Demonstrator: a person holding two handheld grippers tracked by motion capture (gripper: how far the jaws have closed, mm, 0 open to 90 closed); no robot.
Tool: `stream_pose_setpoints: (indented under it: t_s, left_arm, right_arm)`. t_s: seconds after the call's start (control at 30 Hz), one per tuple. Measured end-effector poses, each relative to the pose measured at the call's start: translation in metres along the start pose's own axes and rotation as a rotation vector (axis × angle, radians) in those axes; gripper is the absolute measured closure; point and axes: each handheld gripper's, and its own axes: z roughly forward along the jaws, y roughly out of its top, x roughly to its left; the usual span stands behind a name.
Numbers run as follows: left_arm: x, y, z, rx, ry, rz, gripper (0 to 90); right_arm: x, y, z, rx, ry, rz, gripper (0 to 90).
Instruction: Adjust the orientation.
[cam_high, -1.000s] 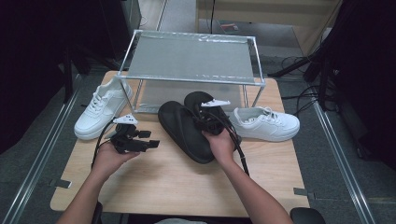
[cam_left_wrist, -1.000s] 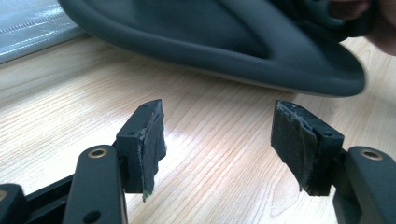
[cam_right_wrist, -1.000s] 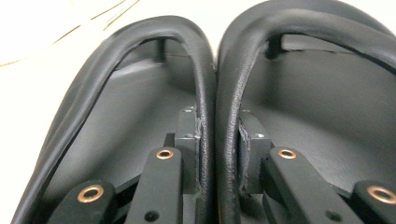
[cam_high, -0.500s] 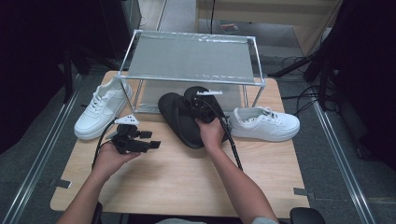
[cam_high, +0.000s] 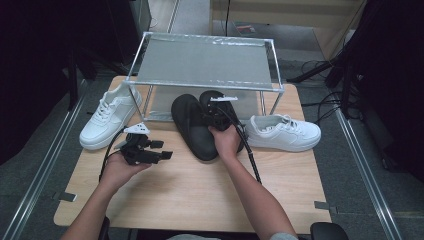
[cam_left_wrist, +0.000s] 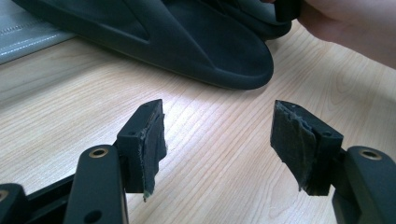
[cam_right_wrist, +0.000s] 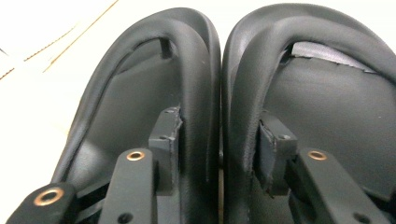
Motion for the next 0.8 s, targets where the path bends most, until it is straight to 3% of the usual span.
stream_pose_setpoints:
  t_s: [0.07, 0.27, 0.37, 0.5, 0.67, 0.8]
  left_arm:
    - [0.0, 0.0, 0.0, 0.004, 0.0, 0.003, 35.7]
    - [0.001, 0.0, 0.0, 0.004, 0.001, 0.005, 38.7]
    - [-0.003, 0.003, -0.003, 0.001, 0.003, 0.02, 53.2]
    - [-0.006, 0.009, -0.008, -0.017, -0.002, 0.041, 70.1]
    - [-0.004, 0.017, -0.01, -0.008, -0.017, 0.027, 78.2]
    - [-0.004, 0.027, -0.022, -0.04, -0.025, 0.035, 84.6]
  right_arm:
    - [0.0, 0.001, -0.005, -0.005, 0.01, 0.013, 54.1]
    - [-0.005, -0.003, -0.024, -0.015, 0.042, 0.011, 58.3]
    - [-0.005, -0.009, -0.035, -0.02, 0.062, 0.007, 57.5]
    - [-0.001, -0.019, -0.05, -0.015, 0.097, -0.062, 57.7]
    - [0.001, -0.032, -0.07, -0.026, 0.161, -0.092, 56.6]
    - [0.0, -0.046, -0.081, -0.014, 0.218, -0.112, 55.0]
